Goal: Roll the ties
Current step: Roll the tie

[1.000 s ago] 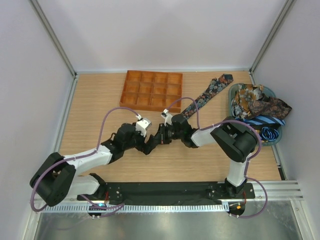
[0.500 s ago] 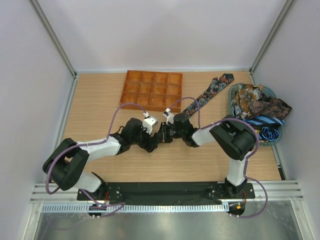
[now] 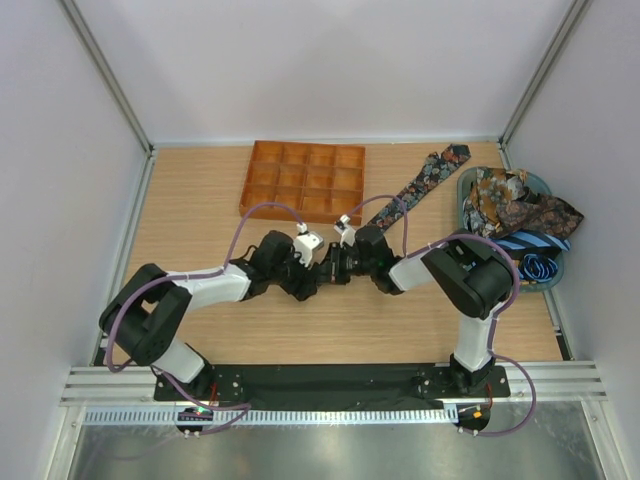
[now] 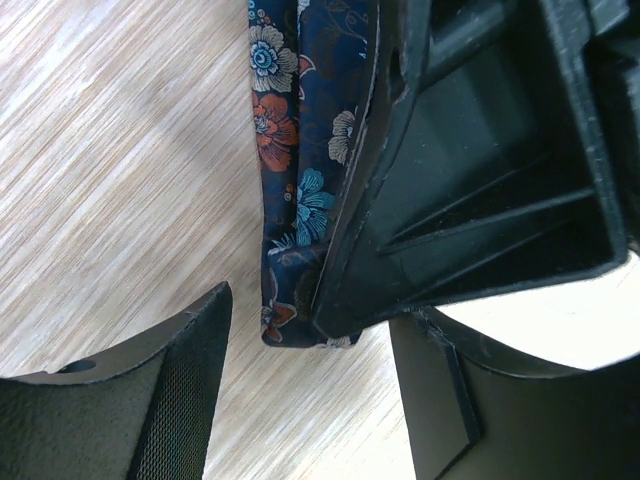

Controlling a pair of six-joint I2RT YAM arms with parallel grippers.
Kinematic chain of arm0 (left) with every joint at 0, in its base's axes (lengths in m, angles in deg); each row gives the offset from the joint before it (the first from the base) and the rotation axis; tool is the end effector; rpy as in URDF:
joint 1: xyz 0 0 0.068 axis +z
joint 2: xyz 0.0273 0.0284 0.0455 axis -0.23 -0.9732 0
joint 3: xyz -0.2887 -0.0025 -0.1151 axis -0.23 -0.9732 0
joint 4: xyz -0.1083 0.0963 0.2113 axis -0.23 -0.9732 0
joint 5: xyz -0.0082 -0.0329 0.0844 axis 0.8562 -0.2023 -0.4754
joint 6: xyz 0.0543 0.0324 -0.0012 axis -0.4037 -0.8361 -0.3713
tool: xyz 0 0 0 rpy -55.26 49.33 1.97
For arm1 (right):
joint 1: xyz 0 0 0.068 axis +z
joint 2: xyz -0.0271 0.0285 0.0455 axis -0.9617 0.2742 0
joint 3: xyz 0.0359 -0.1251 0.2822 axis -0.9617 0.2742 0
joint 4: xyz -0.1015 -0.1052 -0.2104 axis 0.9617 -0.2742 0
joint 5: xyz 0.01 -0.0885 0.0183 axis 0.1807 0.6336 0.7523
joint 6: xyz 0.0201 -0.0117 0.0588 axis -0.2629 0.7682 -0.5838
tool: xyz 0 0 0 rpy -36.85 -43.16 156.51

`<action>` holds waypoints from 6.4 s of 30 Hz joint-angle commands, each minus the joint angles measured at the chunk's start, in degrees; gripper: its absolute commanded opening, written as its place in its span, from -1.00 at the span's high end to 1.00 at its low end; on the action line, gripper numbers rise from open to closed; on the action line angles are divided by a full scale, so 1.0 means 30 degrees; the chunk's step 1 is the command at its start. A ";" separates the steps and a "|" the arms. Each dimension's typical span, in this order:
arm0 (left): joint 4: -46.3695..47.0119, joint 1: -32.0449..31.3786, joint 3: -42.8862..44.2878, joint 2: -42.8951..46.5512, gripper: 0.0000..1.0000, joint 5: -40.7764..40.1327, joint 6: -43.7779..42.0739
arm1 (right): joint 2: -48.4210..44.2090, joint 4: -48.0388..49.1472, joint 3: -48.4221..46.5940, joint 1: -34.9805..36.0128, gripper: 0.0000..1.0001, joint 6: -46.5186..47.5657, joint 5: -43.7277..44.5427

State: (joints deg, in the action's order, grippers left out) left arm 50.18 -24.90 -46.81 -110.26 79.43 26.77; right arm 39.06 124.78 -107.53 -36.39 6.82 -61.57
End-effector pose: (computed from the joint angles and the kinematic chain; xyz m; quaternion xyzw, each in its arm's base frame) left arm 0.2237 -0.1914 0.1854 0.3244 0.8596 -0.2407 0.3130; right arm 0.2694 0.2424 0.1514 -0.0772 0.8297 0.5185 0.1918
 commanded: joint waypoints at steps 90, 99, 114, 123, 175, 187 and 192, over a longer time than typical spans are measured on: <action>-0.3399 -0.1389 0.2713 0.1133 -0.61 -0.1514 -0.0782 | -0.0971 -0.5963 -0.1394 -0.0669 0.98 0.3977 0.1827; -0.3635 -0.1389 0.3622 -0.1095 -0.49 -0.1282 -0.1836 | -0.1058 -0.5787 -0.1335 -0.0816 0.98 0.3802 0.1651; -0.4515 -0.1915 0.4853 -0.3645 0.06 -0.1311 -0.1749 | -0.1059 -0.5054 -0.0984 -0.1080 0.98 0.3332 0.1182; -0.4690 -0.2736 0.4560 -0.3791 0.25 -0.1604 -0.1544 | -0.1497 -0.5289 -0.0954 -0.1285 0.87 0.3215 0.1269; -1.5500 -0.2854 1.2440 -0.7775 0.44 -0.1370 0.0917 | -0.7481 -1.5715 -0.2062 1.4123 0.12 1.4696 2.3531; -1.6379 -0.2854 1.3378 -0.8157 0.44 -0.0901 0.0858 | 0.1804 -2.1750 -1.0641 1.5034 0.14 1.6838 2.8456; -1.6613 -0.2854 1.3583 -0.8333 0.44 -0.0814 0.0829 | 0.3890 -2.4034 -1.2934 1.4625 0.13 1.6721 2.9306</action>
State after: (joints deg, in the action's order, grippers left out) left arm 3.71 -33.21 -7.40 -134.19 75.21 28.58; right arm 49.55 59.43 -142.41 8.15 55.97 21.66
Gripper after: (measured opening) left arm 0.284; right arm 0.433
